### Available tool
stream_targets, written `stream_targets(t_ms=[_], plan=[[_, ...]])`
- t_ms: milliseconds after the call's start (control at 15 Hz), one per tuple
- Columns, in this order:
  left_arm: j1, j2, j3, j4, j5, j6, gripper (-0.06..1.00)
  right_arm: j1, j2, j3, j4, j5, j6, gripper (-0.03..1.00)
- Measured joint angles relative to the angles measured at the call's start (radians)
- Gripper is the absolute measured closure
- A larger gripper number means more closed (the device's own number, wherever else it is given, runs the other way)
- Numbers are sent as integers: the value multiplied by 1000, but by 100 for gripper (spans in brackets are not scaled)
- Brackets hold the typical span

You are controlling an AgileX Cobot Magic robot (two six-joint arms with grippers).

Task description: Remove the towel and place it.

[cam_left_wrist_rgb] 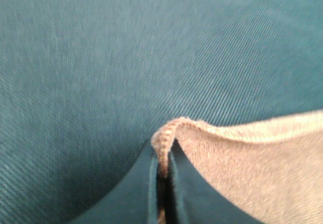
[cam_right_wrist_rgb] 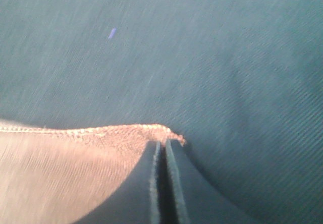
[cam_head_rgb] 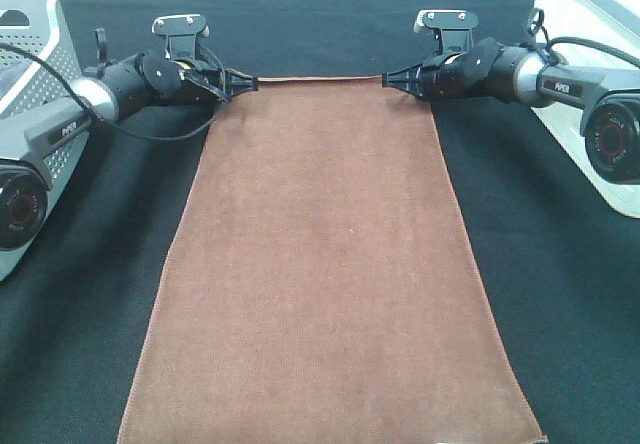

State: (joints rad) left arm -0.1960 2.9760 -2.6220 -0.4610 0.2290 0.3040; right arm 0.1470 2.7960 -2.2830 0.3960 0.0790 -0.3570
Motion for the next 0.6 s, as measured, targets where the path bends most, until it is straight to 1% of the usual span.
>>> stream_targets(t_ms=[133,467,533,600], plan=[[0,0,-1,0,-5,0,94,0,1,0,1,-29,0,97],[-1,0,-1,2,-19,0,94,0,10,0,1,-42,-1,96],[-2,0,-1,5,-19,0,93,0,10,0,1,-45,-1,92],[-3,0,-1,9,-19,0,92,0,10,0,1,-46,-1,85]])
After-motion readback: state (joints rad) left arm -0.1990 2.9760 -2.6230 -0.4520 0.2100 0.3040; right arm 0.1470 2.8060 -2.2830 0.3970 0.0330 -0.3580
